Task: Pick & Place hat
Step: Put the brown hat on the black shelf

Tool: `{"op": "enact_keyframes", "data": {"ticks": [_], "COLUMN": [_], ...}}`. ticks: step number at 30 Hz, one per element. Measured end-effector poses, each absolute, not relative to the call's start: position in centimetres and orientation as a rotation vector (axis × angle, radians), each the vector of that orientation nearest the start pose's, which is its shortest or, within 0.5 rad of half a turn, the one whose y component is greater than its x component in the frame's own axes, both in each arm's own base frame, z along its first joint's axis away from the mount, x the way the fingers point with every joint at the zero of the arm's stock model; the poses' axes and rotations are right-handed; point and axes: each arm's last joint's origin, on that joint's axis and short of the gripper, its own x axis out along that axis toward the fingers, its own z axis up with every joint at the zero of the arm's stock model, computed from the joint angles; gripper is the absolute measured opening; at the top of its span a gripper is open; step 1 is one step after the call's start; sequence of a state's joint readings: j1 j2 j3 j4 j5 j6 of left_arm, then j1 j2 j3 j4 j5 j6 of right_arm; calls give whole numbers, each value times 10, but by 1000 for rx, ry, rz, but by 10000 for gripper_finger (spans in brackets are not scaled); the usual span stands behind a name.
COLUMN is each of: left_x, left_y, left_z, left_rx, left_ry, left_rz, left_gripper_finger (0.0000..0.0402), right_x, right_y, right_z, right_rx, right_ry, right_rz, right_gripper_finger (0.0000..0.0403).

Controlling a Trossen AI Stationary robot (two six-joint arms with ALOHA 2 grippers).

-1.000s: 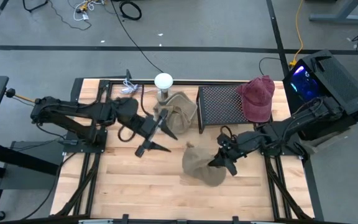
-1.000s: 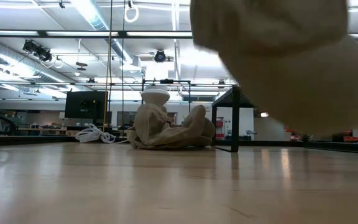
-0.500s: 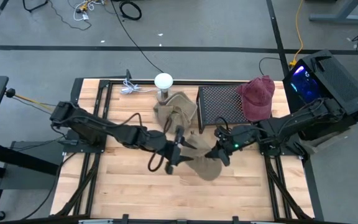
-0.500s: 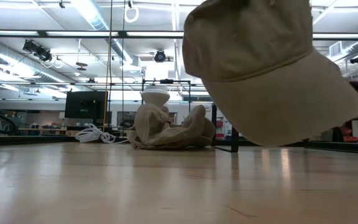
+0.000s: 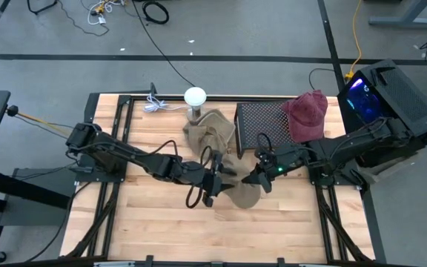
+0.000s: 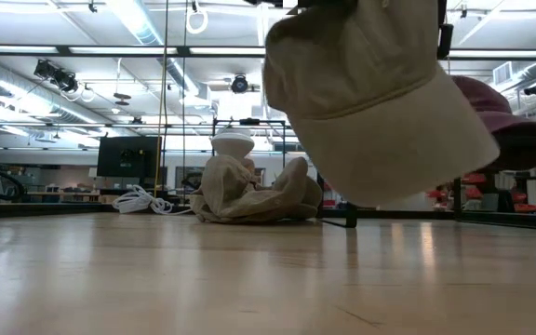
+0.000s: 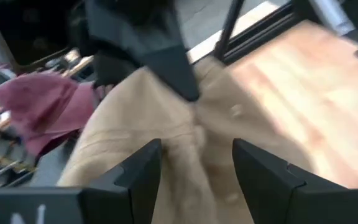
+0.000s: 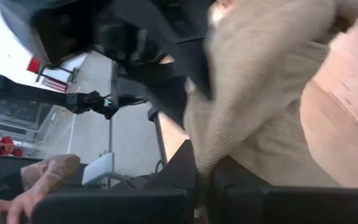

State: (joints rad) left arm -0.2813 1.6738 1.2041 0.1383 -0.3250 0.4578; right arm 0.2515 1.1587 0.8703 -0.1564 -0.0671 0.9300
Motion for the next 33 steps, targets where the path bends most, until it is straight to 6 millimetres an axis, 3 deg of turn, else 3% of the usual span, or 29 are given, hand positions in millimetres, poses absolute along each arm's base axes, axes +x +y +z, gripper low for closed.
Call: {"op": "enact_keyframes", "data": {"ticks": [11,15,20,25,33], "left_x": [379,378,375,367,352], "left_y": [-87,-90,-98,-97,-87], "left_z": [270,270,271,287,318], "left_rx": [552,511,442,223,-200], "left_ry": [336,334,327,385,700], "left_rz": [37,36,-19,-127,-299], "left_gripper_finger": [189,133,18,6,5], "right_x": [247,246,246,247,249], "right_y": [65,65,65,65,62], "right_z": [296,295,294,295,299], "right_rx": [868,837,789,713,557], "right_ry": [527,528,536,510,422], "right_rz": [129,135,143,168,115], "right_gripper_finger": [11,11,11,14,62]}}
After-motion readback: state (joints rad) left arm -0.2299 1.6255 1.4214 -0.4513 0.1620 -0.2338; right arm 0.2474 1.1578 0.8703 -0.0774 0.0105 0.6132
